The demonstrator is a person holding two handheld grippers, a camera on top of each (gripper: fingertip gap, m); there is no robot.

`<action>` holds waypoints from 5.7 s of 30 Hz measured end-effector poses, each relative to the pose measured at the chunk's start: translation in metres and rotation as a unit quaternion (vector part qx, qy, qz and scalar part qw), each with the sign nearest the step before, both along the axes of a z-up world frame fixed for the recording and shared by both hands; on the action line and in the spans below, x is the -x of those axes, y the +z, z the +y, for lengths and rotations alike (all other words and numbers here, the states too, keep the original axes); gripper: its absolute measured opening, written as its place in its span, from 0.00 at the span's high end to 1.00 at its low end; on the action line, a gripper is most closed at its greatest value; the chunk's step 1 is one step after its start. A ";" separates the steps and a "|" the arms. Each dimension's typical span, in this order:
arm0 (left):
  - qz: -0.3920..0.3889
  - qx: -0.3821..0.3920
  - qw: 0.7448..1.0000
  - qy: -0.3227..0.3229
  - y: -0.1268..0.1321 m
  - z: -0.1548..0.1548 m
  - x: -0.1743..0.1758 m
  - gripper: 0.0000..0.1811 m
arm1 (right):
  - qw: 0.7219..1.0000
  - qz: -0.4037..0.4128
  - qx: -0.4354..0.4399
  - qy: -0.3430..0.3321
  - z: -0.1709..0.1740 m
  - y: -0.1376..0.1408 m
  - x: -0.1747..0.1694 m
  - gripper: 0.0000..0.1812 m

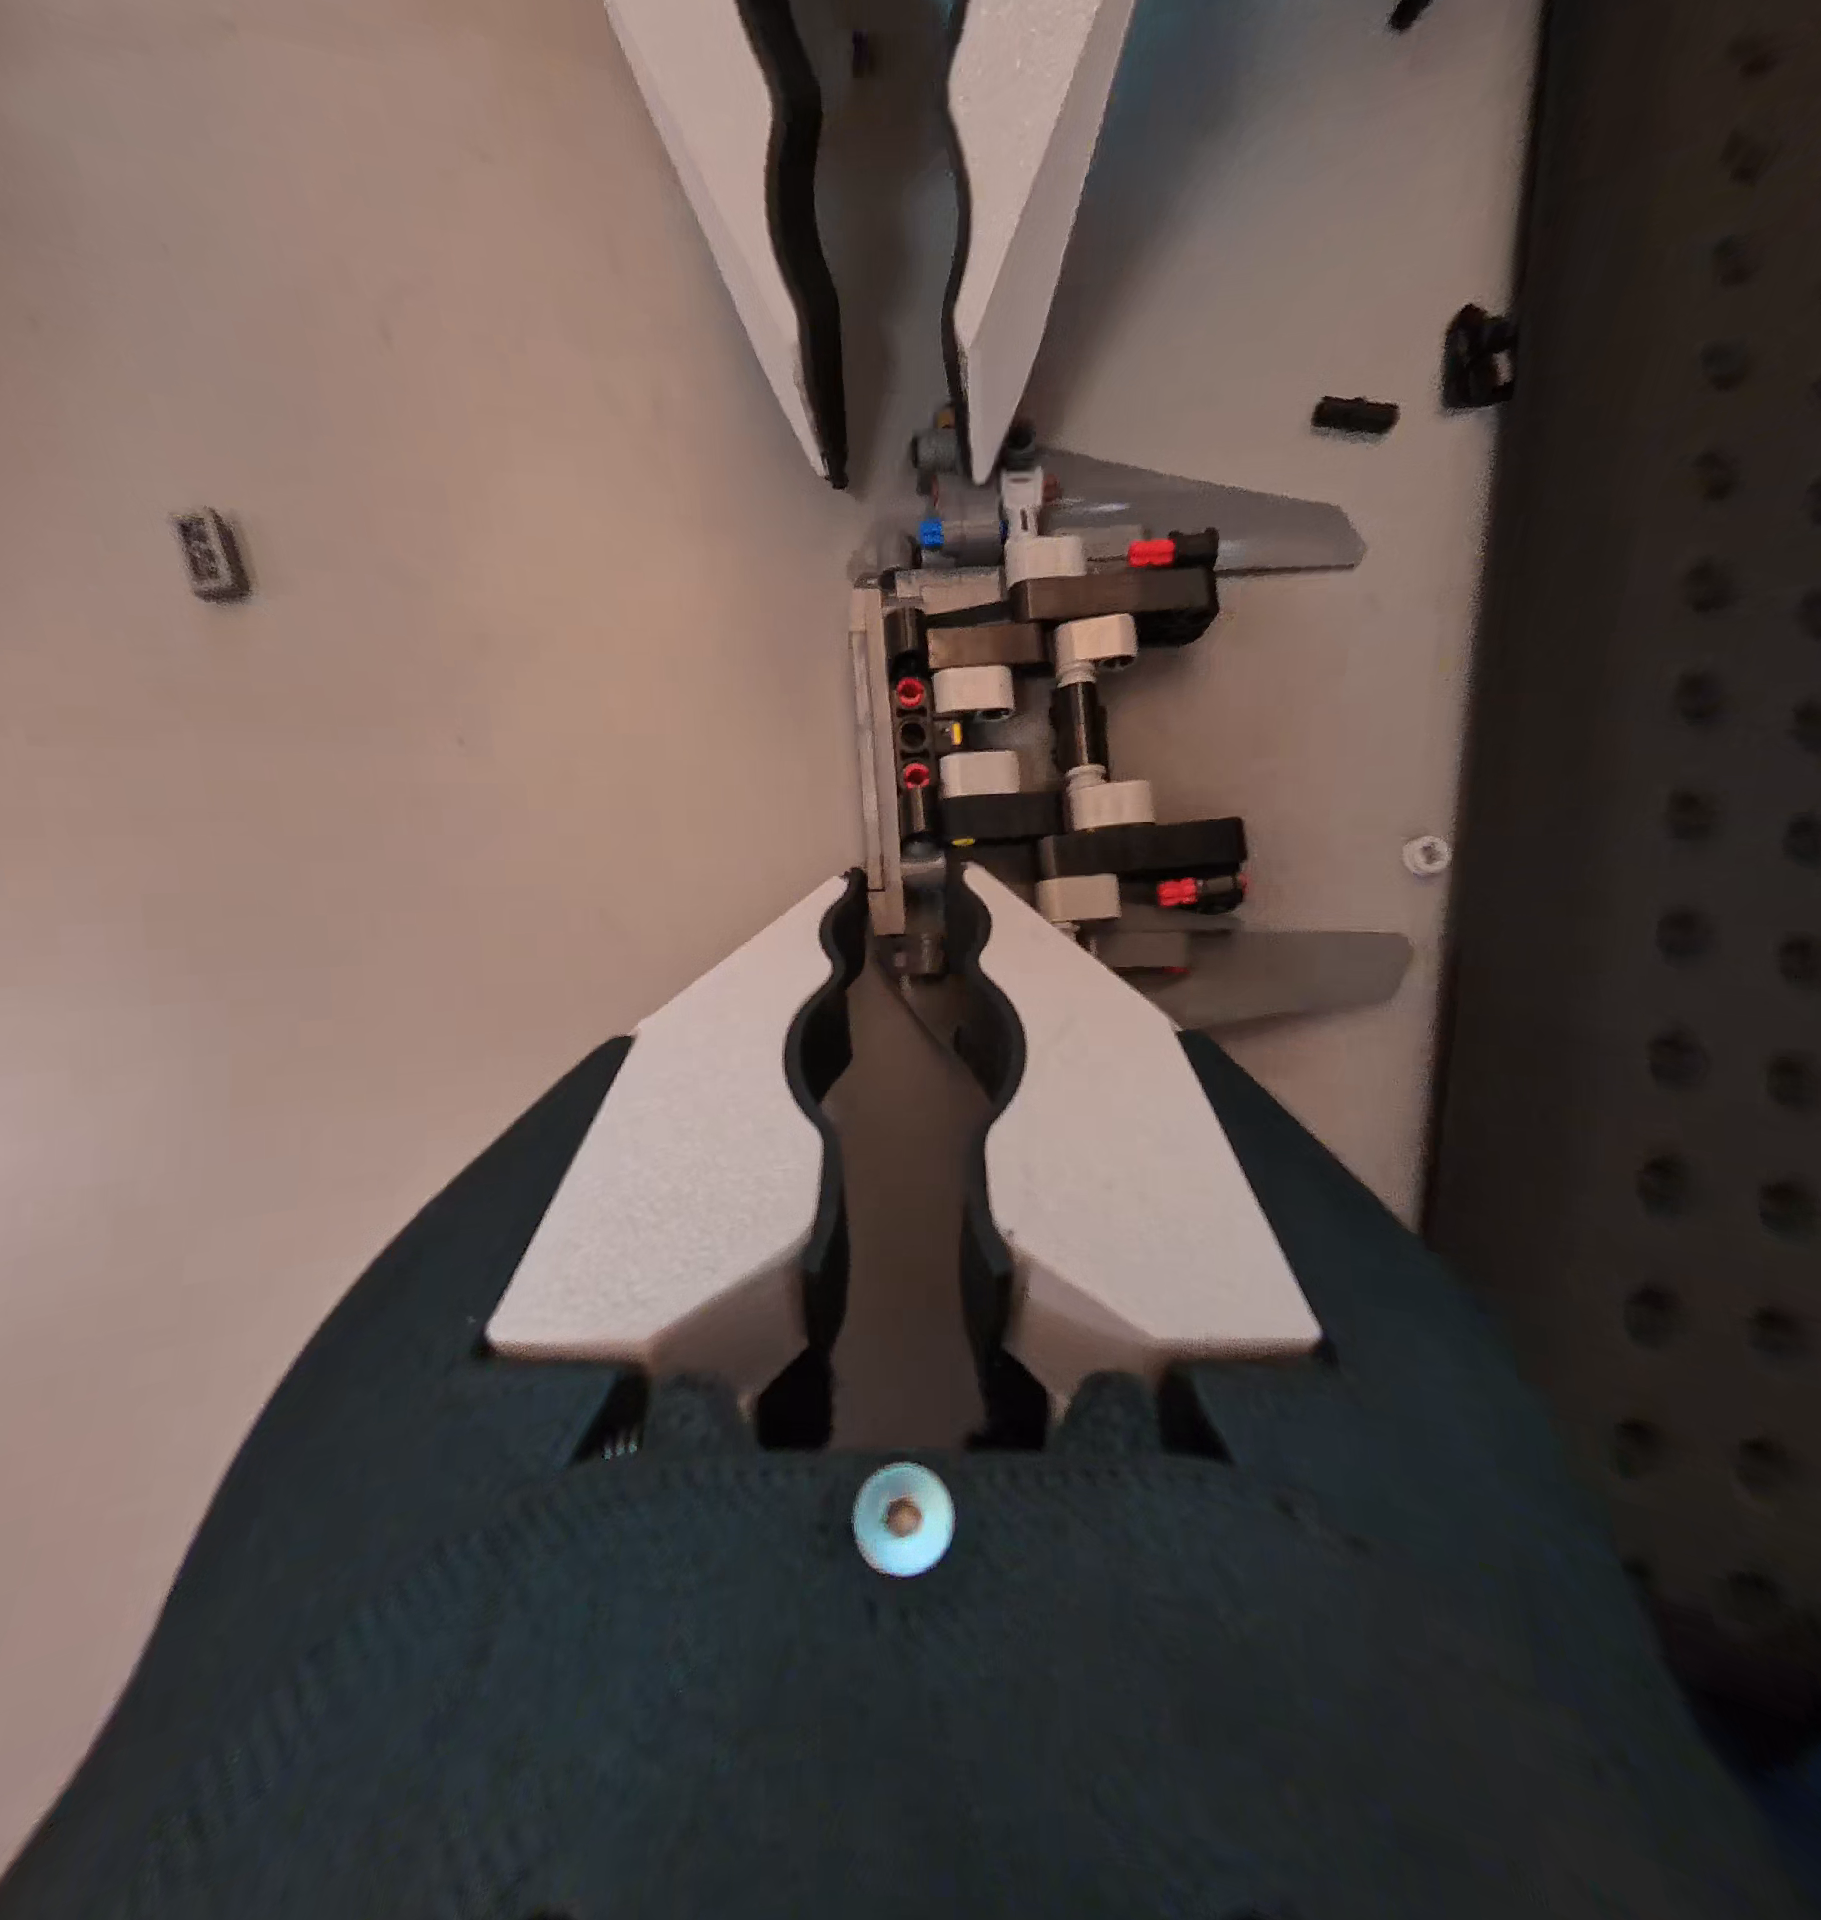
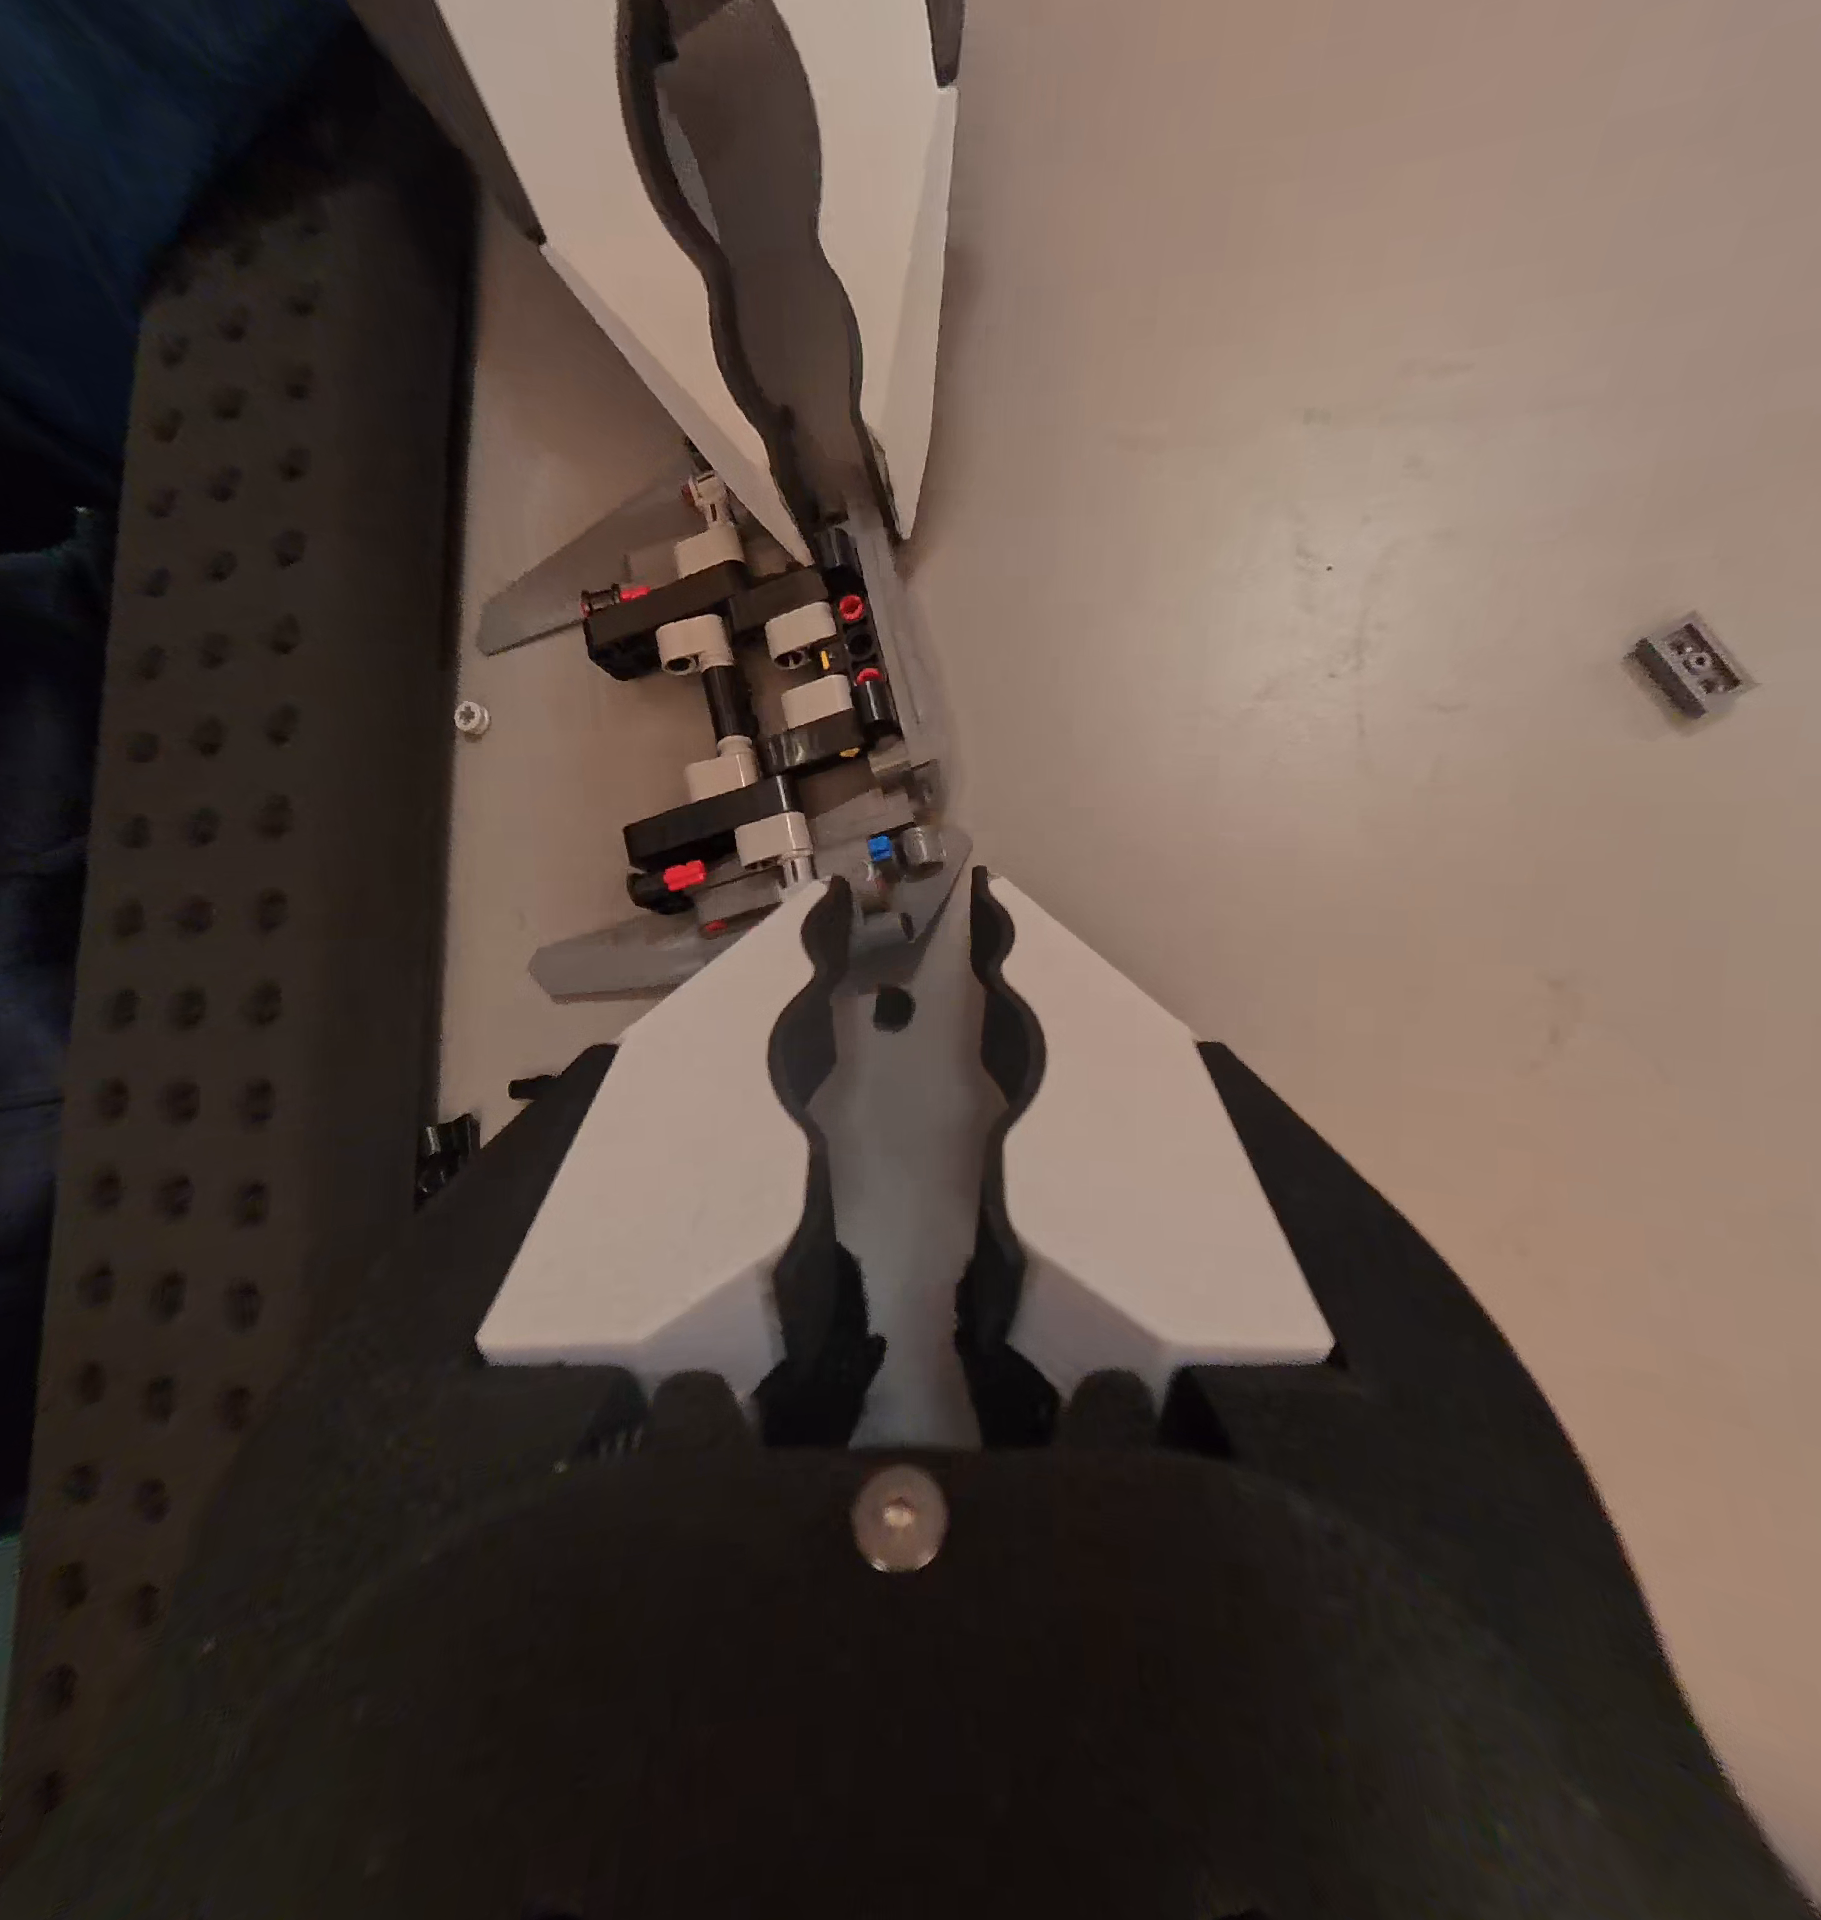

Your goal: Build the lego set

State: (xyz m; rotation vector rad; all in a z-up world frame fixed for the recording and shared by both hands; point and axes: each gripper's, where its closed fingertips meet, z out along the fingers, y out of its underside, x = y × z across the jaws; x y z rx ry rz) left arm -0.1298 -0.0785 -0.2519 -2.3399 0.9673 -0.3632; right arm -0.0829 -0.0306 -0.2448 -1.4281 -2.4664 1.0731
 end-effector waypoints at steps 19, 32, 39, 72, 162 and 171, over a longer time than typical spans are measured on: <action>0.186 -0.244 0.951 0.029 0.062 0.042 0.010 0.93 | 0.985 0.042 0.158 -0.055 0.019 0.044 0.007 0.89; 0.038 -0.257 0.962 0.084 0.081 0.045 0.022 0.81 | 0.984 0.170 0.044 -0.031 0.024 0.066 0.014 0.91; -0.055 -0.221 0.972 0.057 0.078 0.035 0.010 0.89 | 0.977 0.213 -0.011 -0.007 0.022 0.068 0.014 0.92; -0.026 -0.216 0.976 0.001 0.070 0.024 -0.013 0.79 | 0.975 0.213 -0.047 0.040 0.024 0.061 -0.002 0.93; 0.143 -0.267 0.951 0.059 0.055 0.059 0.016 0.92 | 0.963 0.239 -0.124 -0.021 0.050 0.062 0.013 0.86; 0.132 -0.266 0.953 0.066 0.054 0.060 0.018 0.92 | 0.963 0.235 -0.131 -0.033 0.052 0.060 0.016 0.88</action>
